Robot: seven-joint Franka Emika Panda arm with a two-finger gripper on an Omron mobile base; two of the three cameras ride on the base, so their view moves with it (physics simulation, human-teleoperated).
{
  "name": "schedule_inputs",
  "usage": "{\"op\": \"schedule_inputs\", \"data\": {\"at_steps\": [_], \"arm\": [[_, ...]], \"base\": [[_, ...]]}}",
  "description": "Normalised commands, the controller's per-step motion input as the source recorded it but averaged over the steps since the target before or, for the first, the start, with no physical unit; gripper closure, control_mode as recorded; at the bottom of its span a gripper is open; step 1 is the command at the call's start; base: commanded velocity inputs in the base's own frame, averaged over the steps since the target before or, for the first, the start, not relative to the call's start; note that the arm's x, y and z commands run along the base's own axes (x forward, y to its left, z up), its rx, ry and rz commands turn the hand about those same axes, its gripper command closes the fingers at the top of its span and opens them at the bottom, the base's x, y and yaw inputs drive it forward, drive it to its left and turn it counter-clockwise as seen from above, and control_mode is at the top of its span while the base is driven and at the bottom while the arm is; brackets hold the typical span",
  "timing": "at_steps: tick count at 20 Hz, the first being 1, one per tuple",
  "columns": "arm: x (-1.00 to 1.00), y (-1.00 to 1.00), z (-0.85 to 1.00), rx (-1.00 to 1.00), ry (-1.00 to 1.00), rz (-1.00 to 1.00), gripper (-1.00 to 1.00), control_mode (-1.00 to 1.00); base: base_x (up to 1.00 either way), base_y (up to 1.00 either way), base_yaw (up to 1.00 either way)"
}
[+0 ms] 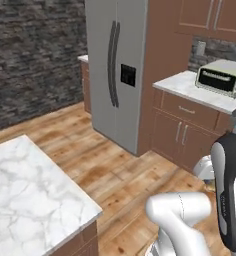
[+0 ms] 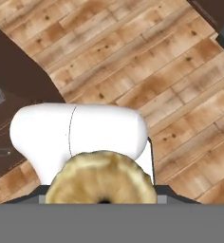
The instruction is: Pick the candle and jar from the dining table and place them in the open cabinet. Close the cabinet after placing the objects.
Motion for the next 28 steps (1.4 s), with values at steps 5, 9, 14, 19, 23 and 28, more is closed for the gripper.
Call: {"op": "schedule_inputs", "data": {"at_steps": [5,9,14,19,23,28], "arm": [[0.00,0.00,0.00,0.00,0.00,0.00,1.00,1.00],[0.00,0.00,0.00,0.00,0.00,0.00,1.00,1.00],[0.00,0.00,0.00,0.00,0.00,0.00,1.00,1.00],[0.00,0.00,0.00,0.00,0.00,0.00,1.00,1.00],[0.00,0.00,0.00,0.00,0.00,0.00,1.00,1.00],[0.00,0.00,0.00,0.00,0.00,0.00,1.00,1.00]], "base": [[-0.03,-0.62,-0.41],[-0.07,-0.63,-0.43],[-0.05,-0.64,-0.41],[0.00,-0.60,-0.37],[0.00,-0.52,-0.26],[0.00,-0.58,-0.11]]}}
